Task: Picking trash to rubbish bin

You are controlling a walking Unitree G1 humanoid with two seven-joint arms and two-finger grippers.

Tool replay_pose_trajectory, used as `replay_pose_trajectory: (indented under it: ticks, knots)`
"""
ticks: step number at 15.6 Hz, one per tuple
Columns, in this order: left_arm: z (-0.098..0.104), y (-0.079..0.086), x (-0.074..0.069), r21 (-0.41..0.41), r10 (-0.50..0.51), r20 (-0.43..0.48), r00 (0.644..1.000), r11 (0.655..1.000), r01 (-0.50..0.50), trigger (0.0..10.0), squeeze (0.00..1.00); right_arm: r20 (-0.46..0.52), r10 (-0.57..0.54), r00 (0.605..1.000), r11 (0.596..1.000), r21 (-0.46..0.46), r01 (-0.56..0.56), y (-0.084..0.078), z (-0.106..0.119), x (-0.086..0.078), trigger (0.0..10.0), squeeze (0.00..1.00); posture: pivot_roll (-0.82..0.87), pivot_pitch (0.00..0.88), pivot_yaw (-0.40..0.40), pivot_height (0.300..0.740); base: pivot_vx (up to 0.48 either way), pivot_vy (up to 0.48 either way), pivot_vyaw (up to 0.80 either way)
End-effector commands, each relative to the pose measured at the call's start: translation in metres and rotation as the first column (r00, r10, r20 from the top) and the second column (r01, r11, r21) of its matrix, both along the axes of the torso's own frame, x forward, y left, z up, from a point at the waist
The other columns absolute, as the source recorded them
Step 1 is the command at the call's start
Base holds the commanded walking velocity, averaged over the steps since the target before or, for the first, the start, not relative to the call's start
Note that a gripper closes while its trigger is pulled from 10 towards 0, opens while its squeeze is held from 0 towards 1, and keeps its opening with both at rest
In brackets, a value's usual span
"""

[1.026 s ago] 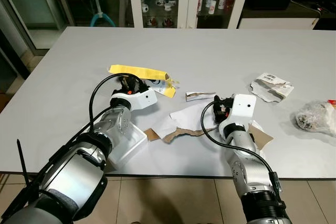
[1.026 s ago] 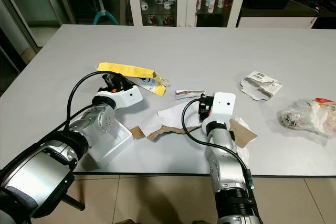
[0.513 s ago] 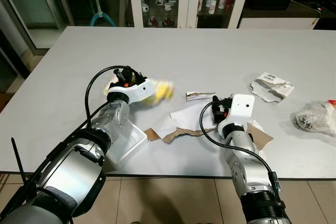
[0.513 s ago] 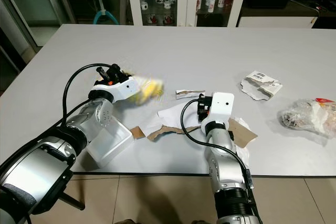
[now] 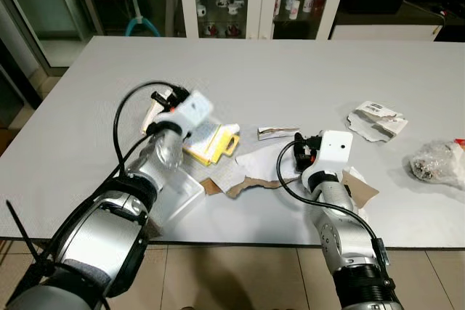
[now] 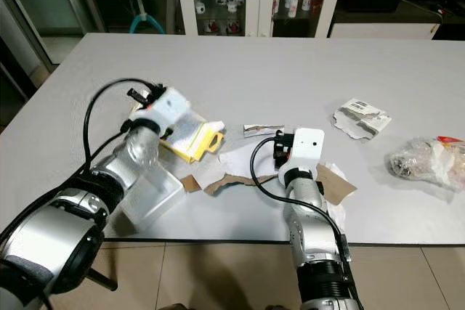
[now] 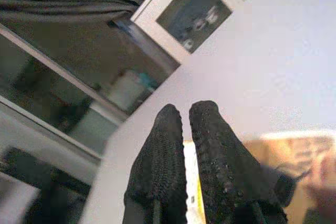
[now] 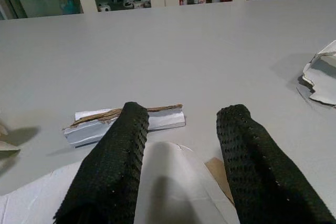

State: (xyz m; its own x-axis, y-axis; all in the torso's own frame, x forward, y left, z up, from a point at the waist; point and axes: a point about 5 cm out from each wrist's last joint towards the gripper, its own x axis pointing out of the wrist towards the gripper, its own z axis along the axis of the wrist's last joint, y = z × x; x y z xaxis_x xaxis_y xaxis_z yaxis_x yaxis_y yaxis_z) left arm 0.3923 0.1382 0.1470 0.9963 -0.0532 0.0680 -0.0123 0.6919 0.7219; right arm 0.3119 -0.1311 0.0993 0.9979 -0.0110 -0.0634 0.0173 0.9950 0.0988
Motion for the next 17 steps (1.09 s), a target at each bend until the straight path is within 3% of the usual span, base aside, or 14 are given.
replay_pose_trajectory:
  ticks: [1,2,3,4,5,6,9,12,15,16,17]
  knots:
    - [0.025,-0.015,0.007,-0.147,-0.131,0.016,0.991,0.980,0.132,10.0,1.00,-0.008,-0.008,1.000,1.000,0.009,0.008,-0.002,-0.001,-0.001,10.0,0.00,-0.04,0.000,0.023,0.740,0.000,0.000,0.00]
    - [0.040,-0.027,0.008,-0.254,-0.258,0.033,0.966,0.932,0.258,10.0,1.00,-0.008,-0.008,1.000,1.000,0.010,0.008,-0.001,-0.001,-0.001,10.0,0.00,-0.04,0.000,0.026,0.740,0.000,0.000,0.00]
    - [0.052,-0.037,0.007,-0.309,-0.364,0.055,0.930,0.879,0.362,10.0,1.00,-0.008,-0.010,1.000,1.000,0.013,0.010,-0.001,-0.001,0.000,10.0,0.00,-0.04,0.000,0.029,0.740,0.000,0.000,0.00]
    - [0.061,-0.043,0.004,-0.308,-0.446,0.068,0.892,0.841,0.444,10.0,1.00,-0.009,-0.012,1.000,1.000,0.014,0.012,-0.001,-0.001,0.000,10.0,0.00,-0.03,0.000,0.031,0.740,0.000,0.000,0.00]
    - [0.065,-0.045,0.003,-0.303,-0.478,0.072,0.875,0.826,0.476,10.0,1.00,-0.010,-0.013,1.000,1.000,0.015,0.013,-0.001,-0.001,0.000,10.0,0.00,-0.03,0.000,0.032,0.740,0.000,0.000,0.00]
    - [0.069,-0.052,-0.003,-0.274,-0.556,0.074,0.828,0.787,0.553,10.0,1.00,-0.012,-0.014,1.000,1.000,0.018,0.014,0.000,-0.002,0.000,10.0,0.00,-0.03,0.000,0.034,0.740,0.000,0.000,0.00]
    - [0.058,-0.061,-0.015,-0.253,-0.656,0.018,0.754,0.727,0.639,10.0,1.00,-0.012,-0.013,1.000,1.000,0.022,0.014,0.002,-0.002,0.000,10.0,0.00,-0.03,0.000,0.041,0.740,0.000,0.000,0.00]
    - [0.044,-0.050,-0.017,-0.247,-0.612,-0.025,0.790,0.770,0.588,10.0,1.00,-0.011,-0.019,1.000,1.000,0.022,0.019,0.001,-0.003,0.000,10.0,0.00,-0.03,0.000,0.045,0.740,0.000,0.000,0.00]
    - [0.037,-0.030,-0.017,-0.148,-0.532,-0.081,0.843,0.843,0.518,10.0,1.00,-0.017,-0.023,1.000,1.000,0.019,0.023,-0.001,-0.005,-0.001,10.0,0.00,-0.03,0.000,0.044,0.740,0.000,0.000,0.00]
    - [0.037,-0.029,-0.018,-0.140,-0.525,-0.087,0.847,0.848,0.511,10.0,1.00,-0.018,-0.022,1.000,1.000,0.018,0.022,-0.001,-0.005,-0.001,10.0,0.00,-0.02,0.000,0.042,0.740,0.000,0.000,0.00]
    - [0.036,-0.031,-0.021,-0.129,-0.550,-0.102,0.829,0.834,0.537,10.0,1.00,-0.019,-0.017,1.000,1.000,0.018,0.018,0.000,-0.005,0.000,10.0,0.00,-0.02,0.000,0.041,0.740,0.000,0.000,0.00]
